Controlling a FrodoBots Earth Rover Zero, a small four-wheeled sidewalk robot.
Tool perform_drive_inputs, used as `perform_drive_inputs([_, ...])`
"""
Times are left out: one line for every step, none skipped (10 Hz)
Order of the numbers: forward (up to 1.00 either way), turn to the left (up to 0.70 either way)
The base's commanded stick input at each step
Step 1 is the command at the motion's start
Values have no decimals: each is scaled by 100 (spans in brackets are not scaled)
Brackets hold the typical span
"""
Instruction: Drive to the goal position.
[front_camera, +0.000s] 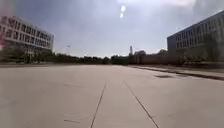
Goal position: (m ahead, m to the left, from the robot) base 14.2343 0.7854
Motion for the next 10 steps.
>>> perform_drive_inputs([70,-2])
perform_drive_inputs([70,-2])
perform_drive_inputs([70,-2])
perform_drive_inputs([70,-2])
perform_drive_inputs([70,-2])
perform_drive_inputs([70,-2])
perform_drive_inputs([70,-2])
perform_drive_inputs([70,-2])
perform_drive_inputs([70,-2])
perform_drive_inputs([70,-2])
